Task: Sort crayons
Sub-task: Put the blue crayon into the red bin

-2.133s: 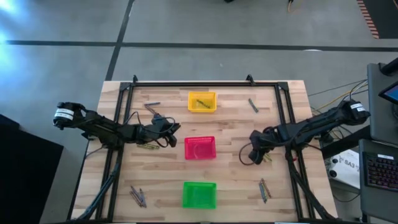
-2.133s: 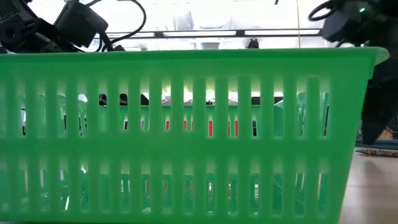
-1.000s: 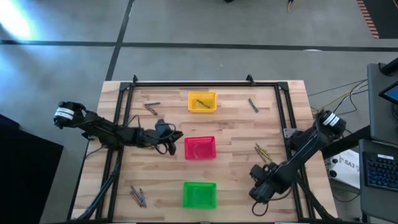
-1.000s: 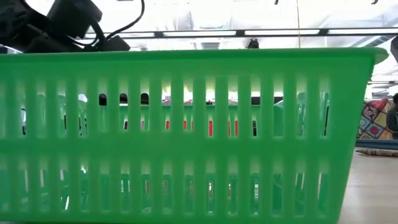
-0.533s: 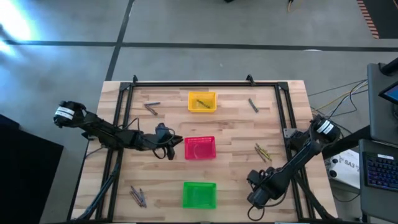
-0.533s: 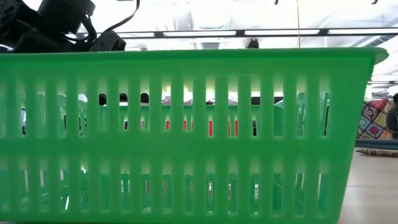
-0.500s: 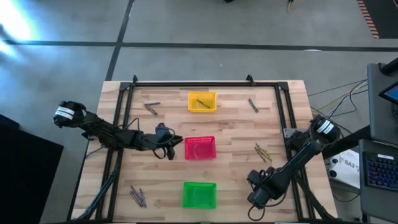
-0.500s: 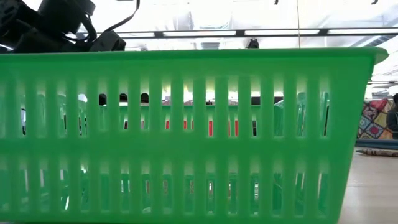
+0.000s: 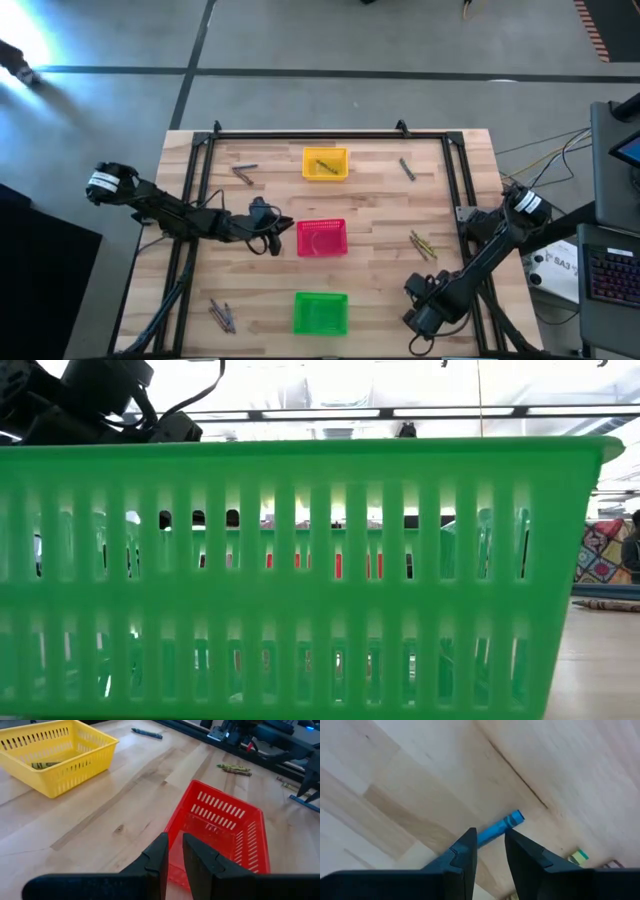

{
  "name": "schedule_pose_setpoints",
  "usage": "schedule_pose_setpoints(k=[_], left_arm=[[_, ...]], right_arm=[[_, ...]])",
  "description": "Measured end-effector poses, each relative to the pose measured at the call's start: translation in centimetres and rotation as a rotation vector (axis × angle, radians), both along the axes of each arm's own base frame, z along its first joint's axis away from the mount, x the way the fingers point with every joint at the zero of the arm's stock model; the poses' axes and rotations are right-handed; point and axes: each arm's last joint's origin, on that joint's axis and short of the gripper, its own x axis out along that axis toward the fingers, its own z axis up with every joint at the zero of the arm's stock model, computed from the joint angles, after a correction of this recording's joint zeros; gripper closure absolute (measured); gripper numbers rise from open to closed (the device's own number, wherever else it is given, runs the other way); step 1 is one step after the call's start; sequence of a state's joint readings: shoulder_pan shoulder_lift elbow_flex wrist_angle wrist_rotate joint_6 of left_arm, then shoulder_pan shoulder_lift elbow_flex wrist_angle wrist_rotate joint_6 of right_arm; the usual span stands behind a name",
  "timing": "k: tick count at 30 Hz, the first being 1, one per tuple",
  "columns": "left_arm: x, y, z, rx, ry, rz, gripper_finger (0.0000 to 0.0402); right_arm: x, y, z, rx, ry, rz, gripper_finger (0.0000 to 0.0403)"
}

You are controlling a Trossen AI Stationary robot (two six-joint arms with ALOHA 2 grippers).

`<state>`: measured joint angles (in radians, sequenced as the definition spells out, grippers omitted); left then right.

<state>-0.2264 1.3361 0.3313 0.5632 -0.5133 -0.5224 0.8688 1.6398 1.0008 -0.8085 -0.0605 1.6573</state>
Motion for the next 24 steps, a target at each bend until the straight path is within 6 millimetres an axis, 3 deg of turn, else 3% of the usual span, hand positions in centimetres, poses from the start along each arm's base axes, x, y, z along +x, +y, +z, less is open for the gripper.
schedule_pose_setpoints(k=[16,24], left_arm=[[0.0,0.0,0.0,-0.008,0.001,0.004,0.0361],[0.0,0.0,0.0,-0.011,0.000,0.005,0.0361]], right_arm=[[-0.7,-0.8,-1.6,-0.016,-0.021,0.035,0.0311],[0.8,-2.0,-1.4,-0.064,-0.099,0.163,0.0381]])
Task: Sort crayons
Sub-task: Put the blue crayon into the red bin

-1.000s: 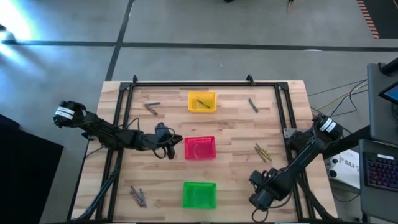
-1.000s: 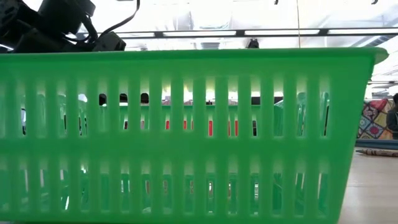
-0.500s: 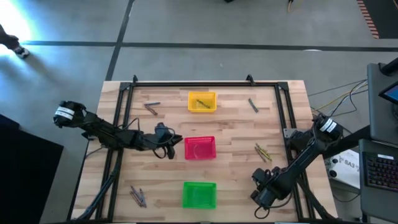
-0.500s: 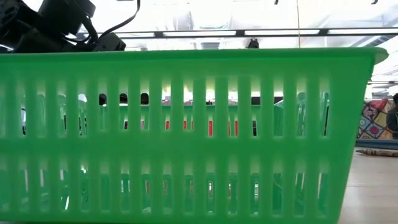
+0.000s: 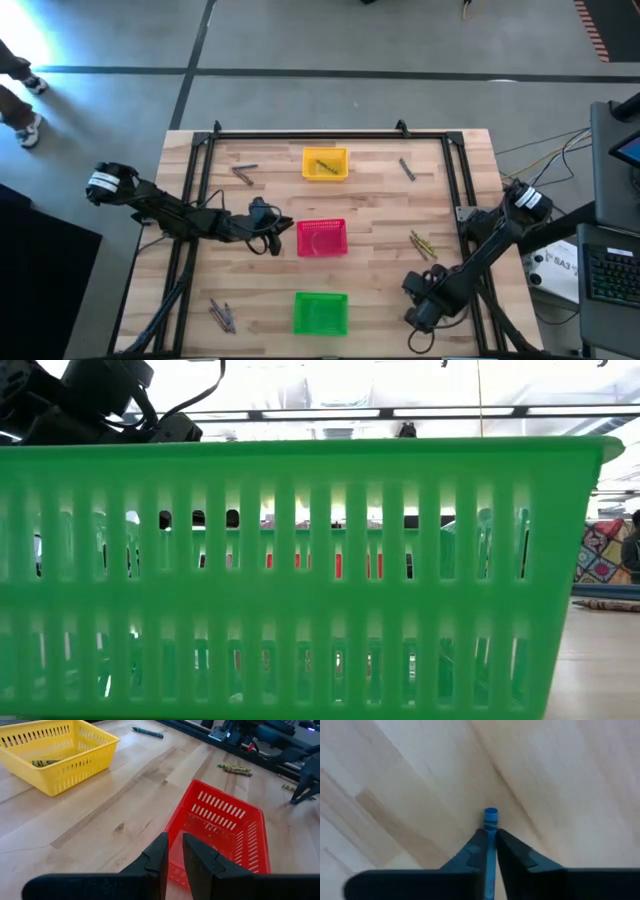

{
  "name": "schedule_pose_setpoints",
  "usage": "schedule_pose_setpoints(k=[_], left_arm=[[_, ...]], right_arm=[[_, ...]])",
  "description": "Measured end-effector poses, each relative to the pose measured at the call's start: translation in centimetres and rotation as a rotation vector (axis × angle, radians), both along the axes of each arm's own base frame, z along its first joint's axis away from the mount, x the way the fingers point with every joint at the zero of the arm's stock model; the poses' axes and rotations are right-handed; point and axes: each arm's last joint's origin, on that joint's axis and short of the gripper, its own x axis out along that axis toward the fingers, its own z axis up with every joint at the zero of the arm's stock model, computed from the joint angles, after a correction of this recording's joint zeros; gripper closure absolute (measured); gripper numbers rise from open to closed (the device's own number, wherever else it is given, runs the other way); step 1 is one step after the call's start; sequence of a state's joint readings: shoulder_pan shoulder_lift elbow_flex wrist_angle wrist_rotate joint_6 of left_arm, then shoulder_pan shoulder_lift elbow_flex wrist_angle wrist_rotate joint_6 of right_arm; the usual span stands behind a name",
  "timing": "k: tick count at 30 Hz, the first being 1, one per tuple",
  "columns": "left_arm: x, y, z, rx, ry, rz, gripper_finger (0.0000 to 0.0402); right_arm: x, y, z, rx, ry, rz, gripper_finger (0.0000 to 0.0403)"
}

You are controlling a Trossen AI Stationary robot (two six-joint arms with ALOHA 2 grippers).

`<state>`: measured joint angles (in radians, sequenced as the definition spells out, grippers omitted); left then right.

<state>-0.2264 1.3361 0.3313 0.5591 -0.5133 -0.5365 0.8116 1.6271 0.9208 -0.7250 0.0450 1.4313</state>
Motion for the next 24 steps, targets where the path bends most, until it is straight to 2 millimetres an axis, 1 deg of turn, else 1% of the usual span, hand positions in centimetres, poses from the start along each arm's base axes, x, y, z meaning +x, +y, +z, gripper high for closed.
schedule_pose_setpoints(k=[4,7,10,13,17,20,22,24], left_arm=[[0.0,0.0,0.0,0.001,-0.001,0.000,0.0361],[0.0,0.0,0.0,0.007,0.002,-0.002,0.0361],[0.0,0.0,0.0,0.028,0.013,-0.011,0.0361],[0.0,0.0,0.0,0.032,0.016,-0.010,0.0361],[-0.1,0.2,0.1,0.053,0.003,0.050,0.0361],[-0.3,0.2,0.6,0.047,-0.019,0.061,0.0361],[-0.5,0.1,0.8,0.040,-0.015,0.060,0.0361],[-0.9,0.2,0.9,0.027,0.003,0.065,0.0361]], right_arm=[[2.0,-2.3,0.6,-0.162,-0.160,0.054,0.0390],[3.3,-4.1,2.0,-0.228,-0.243,0.105,0.0392],[5.0,-6.7,3.2,-0.326,-0.325,0.153,0.0393],[7.3,-9.2,4.9,-0.342,-0.453,0.220,0.0393],[10.9,-12.4,6.7,-0.339,-0.690,0.305,0.0393],[13.1,-14.2,7.1,-0.339,-0.849,0.364,0.0393],[14.2,-15.0,6.8,-0.337,-0.913,0.403,0.0393],[15.0,-15.6,6.2,-0.342,-0.935,0.417,0.0393]])
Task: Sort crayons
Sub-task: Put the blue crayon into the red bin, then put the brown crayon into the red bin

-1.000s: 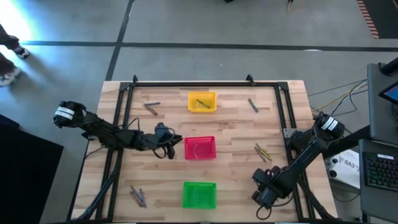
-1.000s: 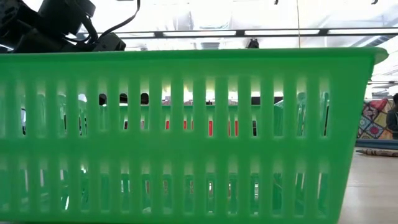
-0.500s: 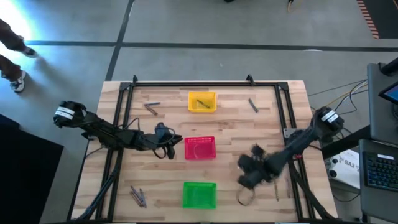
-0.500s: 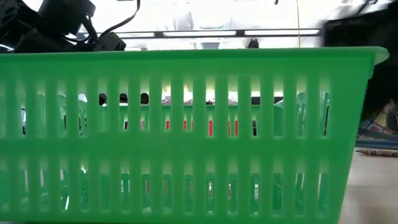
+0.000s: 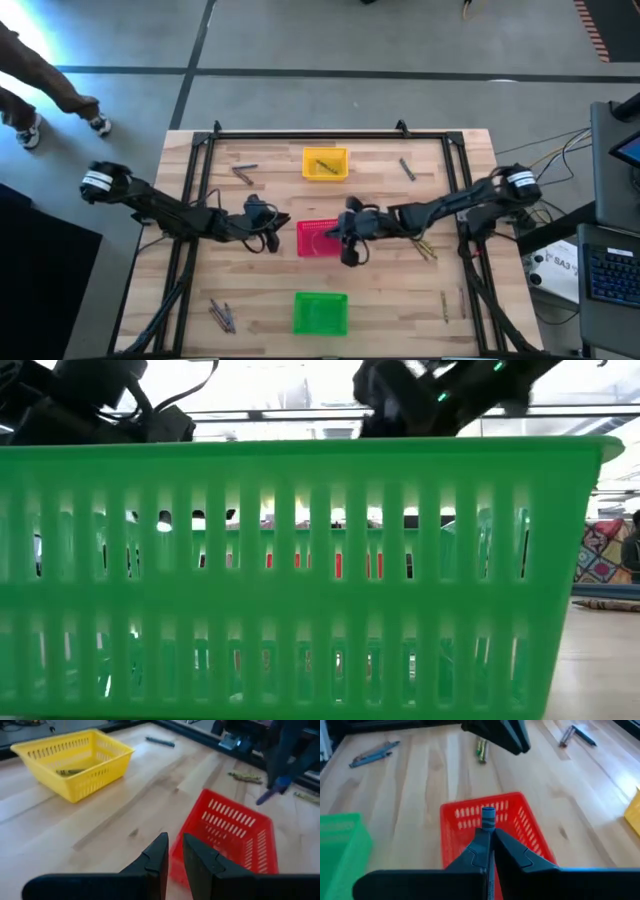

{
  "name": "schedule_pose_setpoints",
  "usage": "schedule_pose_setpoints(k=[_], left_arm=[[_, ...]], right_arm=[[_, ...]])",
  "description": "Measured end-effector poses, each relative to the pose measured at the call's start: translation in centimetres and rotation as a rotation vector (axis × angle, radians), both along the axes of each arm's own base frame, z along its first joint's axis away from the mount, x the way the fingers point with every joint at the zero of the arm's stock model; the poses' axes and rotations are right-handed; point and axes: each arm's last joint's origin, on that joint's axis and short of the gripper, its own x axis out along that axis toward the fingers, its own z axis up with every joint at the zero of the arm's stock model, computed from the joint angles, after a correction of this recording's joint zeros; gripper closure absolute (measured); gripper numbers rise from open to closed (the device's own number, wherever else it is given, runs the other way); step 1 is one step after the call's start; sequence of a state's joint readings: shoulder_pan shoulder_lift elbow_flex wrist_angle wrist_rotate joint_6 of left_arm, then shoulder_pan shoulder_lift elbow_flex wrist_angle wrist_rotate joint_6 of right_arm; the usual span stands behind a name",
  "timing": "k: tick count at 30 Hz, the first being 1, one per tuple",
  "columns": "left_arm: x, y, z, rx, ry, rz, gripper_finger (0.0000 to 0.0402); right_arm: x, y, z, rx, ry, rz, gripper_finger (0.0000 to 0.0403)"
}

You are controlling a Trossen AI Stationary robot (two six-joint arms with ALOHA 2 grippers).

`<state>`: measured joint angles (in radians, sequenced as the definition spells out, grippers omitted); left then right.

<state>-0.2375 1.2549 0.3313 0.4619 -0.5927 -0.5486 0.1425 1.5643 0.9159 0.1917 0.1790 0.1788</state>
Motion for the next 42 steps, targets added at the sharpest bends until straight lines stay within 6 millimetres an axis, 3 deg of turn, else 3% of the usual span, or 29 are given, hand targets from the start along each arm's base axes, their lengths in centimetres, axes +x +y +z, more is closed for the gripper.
schedule_pose_setpoints(k=[5,10,15,20,26,34,42], left_arm=[[-1.1,0.2,-0.4,-0.049,0.086,0.036,0.0361],[-1.7,0.3,-1.2,-0.100,0.159,0.084,0.0361],[-1.6,0.2,-1.8,-0.110,0.184,0.096,0.0361],[-1.6,0.2,-2.1,-0.117,0.200,0.101,0.0361],[-1.8,-0.3,-2.0,-0.140,0.204,0.065,0.0361],[-3.9,-0.2,-2.6,-0.179,0.350,0.133,0.0361],[-5.3,0.0,-2.9,-0.216,0.471,0.149,0.0361]], right_arm=[[1.3,-0.5,-1.5,-0.019,0.020,-0.004,0.0384],[1.7,-0.5,-2.2,-0.045,0.047,0.026,0.0340],[1.8,-0.7,-1.5,-0.069,0.027,0.039,0.0279],[1.7,-1.1,0.7,-0.091,-0.041,0.034,0.0241],[0.2,-1.4,3.2,-0.138,-0.079,0.008,0.0235],[-2.0,-2.1,1.3,-0.152,-0.007,-0.075,0.0237],[-2.8,-2.3,1.4,-0.132,-0.022,-0.098,0.0240]])
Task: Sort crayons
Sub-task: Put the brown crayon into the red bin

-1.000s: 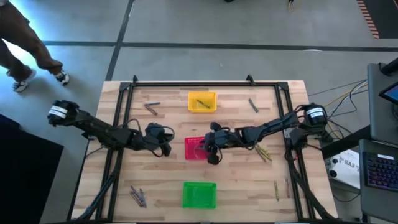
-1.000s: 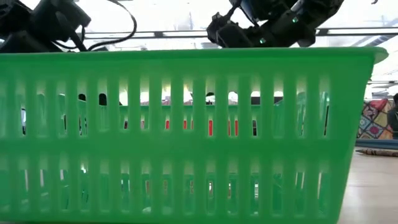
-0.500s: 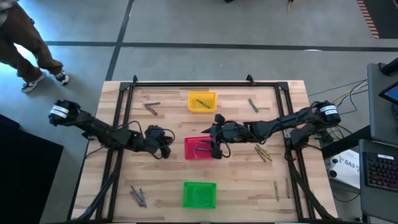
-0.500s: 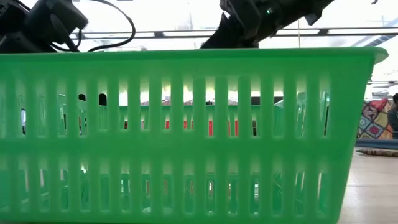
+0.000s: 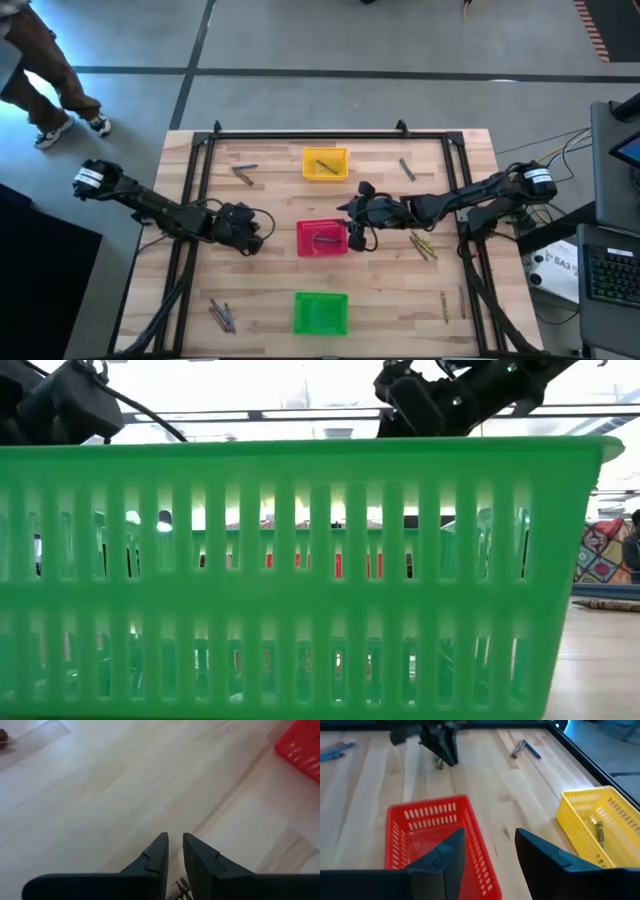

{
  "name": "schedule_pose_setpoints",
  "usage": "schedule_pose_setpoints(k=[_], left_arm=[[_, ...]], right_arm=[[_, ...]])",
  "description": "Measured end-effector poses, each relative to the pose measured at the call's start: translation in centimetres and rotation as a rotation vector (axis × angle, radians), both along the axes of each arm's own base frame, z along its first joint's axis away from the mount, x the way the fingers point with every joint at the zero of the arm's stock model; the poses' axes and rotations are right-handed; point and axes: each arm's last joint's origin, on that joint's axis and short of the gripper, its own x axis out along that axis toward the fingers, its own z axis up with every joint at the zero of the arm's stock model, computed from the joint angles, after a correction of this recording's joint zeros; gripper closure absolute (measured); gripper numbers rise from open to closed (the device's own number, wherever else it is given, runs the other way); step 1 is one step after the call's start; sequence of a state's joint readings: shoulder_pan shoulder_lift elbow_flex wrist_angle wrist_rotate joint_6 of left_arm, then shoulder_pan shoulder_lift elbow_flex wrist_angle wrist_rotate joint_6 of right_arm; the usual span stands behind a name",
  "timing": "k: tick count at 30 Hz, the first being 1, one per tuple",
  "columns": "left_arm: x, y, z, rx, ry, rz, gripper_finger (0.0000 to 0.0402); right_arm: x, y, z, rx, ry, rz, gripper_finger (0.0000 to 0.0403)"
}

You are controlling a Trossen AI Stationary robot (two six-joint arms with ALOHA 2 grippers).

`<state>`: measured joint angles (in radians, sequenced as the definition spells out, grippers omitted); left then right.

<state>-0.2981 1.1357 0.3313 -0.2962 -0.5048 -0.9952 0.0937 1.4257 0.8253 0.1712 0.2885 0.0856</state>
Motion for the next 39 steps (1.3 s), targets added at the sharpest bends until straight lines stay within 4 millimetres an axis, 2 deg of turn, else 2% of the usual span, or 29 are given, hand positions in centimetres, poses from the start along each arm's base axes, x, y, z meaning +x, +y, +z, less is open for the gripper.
schedule_pose_setpoints(k=[7,12,19,21,27,29,32,35,39], left_arm=[[-0.2,-0.4,-0.5,-0.097,0.094,-0.128,0.0361],[-0.3,-0.5,-0.5,-0.113,0.121,-0.160,0.0357],[-0.2,-0.3,-0.1,-0.080,0.157,-0.174,0.0311],[0.0,0.0,0.7,-0.068,0.191,-0.124,0.0296],[0.6,0.3,5.0,0.006,0.348,-0.069,0.0276],[1.0,0.3,6.0,0.027,0.368,-0.113,0.0276],[1.2,0.1,6.3,0.076,0.421,-0.268,0.0276],[1.3,0.0,5.8,0.111,0.477,-0.403,0.0276],[1.4,-0.1,4.6,0.092,0.508,-0.460,0.0276]], right_arm=[[-0.5,0.0,-0.9,0.026,0.033,-0.007,0.0249],[-0.7,0.0,-0.9,0.045,0.031,-0.007,0.0249],[-0.9,0.5,-1.1,0.074,0.050,0.009,0.0249],[-0.9,0.6,-1.0,0.074,0.047,0.011,0.0249],[-0.9,0.5,-1.0,0.070,0.044,0.004,0.0249],[-0.9,0.5,-1.1,0.069,0.052,0.004,0.0249],[-1.0,0.5,-1.1,0.067,0.059,0.004,0.0249],[-1.1,0.5,-1.3,0.064,0.075,0.004,0.0249],[-1.1,0.5,-1.4,0.063,0.090,0.003,0.0249]])
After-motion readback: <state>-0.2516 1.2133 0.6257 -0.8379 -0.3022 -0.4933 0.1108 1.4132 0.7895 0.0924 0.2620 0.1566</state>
